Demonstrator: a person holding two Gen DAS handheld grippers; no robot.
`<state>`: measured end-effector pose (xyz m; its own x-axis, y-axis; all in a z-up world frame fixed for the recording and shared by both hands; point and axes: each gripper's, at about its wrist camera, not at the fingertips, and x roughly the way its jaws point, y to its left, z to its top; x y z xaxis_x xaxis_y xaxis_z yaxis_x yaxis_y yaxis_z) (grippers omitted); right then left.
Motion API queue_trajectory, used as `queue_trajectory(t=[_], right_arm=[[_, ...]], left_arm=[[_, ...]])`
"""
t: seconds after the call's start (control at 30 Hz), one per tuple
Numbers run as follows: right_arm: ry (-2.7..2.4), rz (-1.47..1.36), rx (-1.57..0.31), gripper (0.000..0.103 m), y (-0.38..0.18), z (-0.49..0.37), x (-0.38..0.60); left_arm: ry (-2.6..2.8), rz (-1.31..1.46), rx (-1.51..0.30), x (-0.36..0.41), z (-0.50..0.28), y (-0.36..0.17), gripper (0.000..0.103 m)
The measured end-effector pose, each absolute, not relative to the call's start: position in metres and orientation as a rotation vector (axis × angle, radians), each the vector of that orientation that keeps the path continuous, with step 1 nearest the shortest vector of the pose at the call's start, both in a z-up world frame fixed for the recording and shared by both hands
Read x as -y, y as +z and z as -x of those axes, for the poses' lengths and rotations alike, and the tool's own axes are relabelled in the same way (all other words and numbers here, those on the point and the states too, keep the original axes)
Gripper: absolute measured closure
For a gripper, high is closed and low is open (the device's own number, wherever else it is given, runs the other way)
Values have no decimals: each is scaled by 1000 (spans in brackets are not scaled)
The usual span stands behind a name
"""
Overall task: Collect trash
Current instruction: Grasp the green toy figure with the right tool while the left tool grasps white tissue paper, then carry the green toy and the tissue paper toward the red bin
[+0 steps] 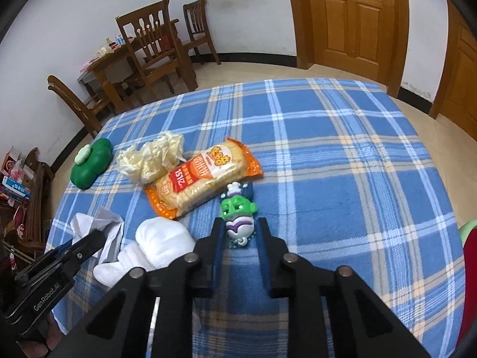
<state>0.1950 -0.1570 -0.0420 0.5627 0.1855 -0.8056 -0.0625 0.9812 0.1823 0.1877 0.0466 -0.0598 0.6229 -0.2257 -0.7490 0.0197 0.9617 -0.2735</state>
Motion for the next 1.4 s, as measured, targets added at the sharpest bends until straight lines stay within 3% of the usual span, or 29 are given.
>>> queue_trajectory(t=[1.4], right_arm=[[15,-307,-801,81,16,-80,243]], left_arm=[[-315,259,-776,-4,-132,8,89]])
